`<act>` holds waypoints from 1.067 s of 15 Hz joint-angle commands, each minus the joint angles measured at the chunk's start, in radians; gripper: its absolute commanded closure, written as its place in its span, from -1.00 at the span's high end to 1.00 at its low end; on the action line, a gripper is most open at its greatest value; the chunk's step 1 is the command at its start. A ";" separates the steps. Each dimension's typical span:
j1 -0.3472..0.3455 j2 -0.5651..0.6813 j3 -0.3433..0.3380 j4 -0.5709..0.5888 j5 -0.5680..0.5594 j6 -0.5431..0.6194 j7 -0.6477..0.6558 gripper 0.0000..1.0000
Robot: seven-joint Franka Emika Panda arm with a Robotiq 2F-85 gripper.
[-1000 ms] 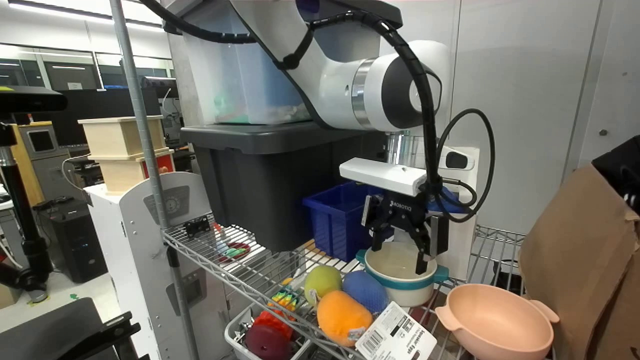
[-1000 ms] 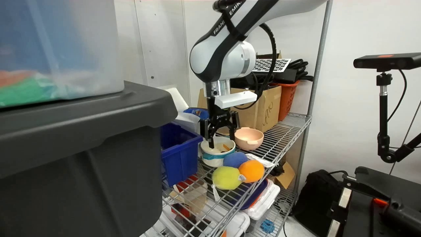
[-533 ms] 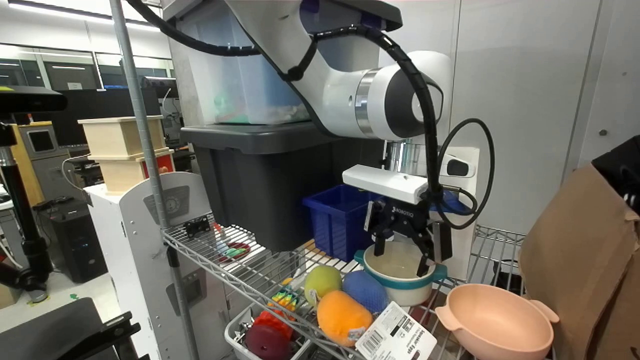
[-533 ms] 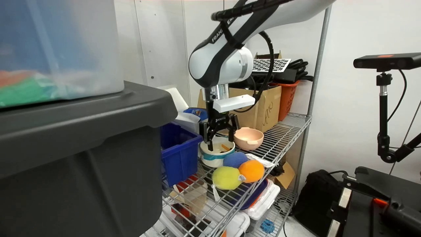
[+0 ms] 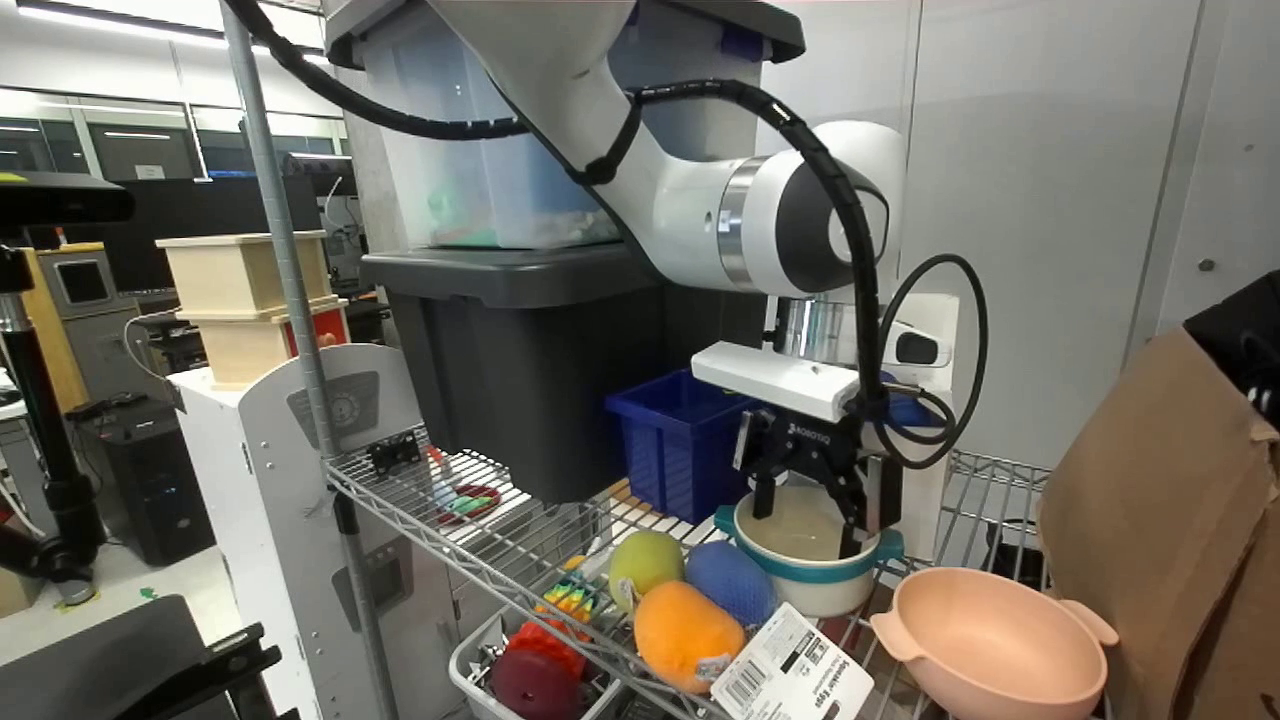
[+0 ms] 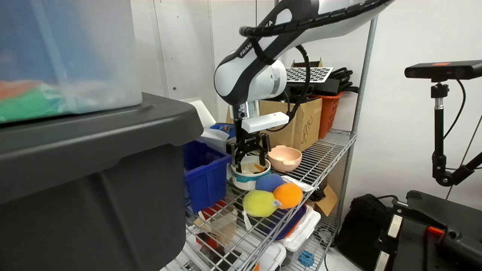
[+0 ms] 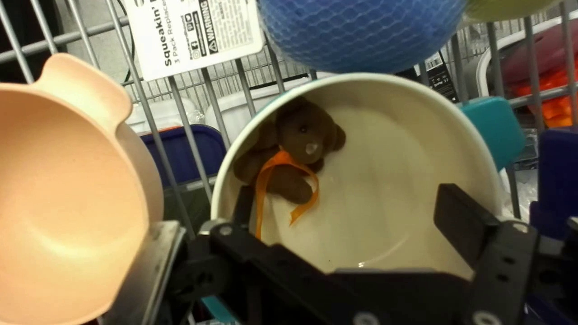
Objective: Pick up the bear plush toy and put it in the bowl
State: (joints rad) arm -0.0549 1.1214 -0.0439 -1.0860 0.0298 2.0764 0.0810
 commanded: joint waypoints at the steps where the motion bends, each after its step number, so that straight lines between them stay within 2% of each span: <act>1: -0.002 0.030 0.000 0.067 -0.002 -0.036 0.004 1.00; 16: 0.000 0.033 -0.019 0.031 -0.021 -0.018 -0.002 1.00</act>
State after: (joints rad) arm -0.0566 1.1487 -0.0559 -1.0654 0.0246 2.0754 0.0806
